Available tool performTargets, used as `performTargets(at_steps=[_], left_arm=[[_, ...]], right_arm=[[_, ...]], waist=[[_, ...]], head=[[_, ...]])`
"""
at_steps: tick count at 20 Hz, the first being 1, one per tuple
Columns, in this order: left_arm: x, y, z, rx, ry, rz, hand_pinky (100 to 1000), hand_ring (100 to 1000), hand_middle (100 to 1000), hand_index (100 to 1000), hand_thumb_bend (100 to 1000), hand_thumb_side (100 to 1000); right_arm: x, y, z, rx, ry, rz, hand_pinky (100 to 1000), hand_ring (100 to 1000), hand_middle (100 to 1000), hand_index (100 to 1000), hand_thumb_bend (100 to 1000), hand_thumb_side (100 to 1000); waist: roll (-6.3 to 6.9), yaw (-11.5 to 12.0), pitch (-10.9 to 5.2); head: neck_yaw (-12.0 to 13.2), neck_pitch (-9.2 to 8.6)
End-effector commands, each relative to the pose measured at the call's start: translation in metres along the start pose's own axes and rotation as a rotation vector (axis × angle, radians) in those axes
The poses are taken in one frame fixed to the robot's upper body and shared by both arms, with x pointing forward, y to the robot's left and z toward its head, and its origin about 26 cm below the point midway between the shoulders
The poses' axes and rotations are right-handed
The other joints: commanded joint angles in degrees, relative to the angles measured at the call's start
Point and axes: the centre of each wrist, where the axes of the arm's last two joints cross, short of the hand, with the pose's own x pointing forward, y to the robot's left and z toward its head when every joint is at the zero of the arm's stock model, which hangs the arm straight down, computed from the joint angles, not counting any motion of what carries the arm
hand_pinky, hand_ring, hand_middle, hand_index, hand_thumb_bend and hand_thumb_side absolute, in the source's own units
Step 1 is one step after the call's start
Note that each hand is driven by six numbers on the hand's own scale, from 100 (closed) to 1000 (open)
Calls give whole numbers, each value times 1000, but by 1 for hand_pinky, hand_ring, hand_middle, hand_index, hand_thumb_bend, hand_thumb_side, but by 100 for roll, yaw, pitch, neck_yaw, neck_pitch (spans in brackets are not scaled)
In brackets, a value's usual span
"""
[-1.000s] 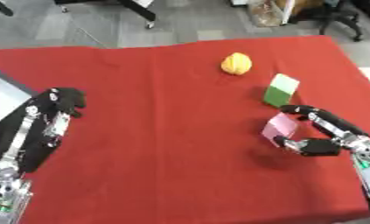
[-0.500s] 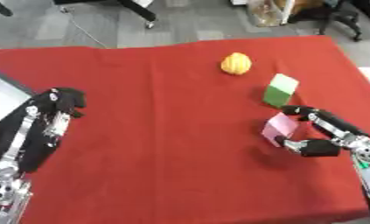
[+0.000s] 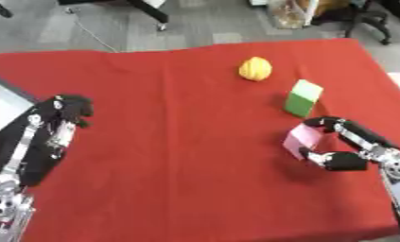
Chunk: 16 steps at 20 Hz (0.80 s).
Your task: Pick up the objects with one hand, pass them to the other hand, and then place them into the box on the other side of the table.
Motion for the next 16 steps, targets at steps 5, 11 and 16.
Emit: performTargets(at_steps=[5, 11, 16], left_arm=[[4, 3, -1, -2, -18, -8, 624, 671, 692, 671, 100, 766], [4, 3, -1, -2, -17, -7, 625, 672, 692, 672, 100, 768], [3, 2, -1, -3, -13, -6, 625, 673, 693, 672, 100, 772]], right_arm=[[2, -14, 1, -61, -4, 60, 874, 888, 748, 630, 197, 394], [4, -17, 0, -148, -12, 83, 860, 854, 702, 514, 109, 266], [11, -20, -6, -237, -46, 78, 855, 852, 691, 493, 100, 242]], waist=[[-66, -4, -58], [-65, -8, -62], [-60, -11, -65]], head=[[-1, -13], [8, -13], [7, -13]])
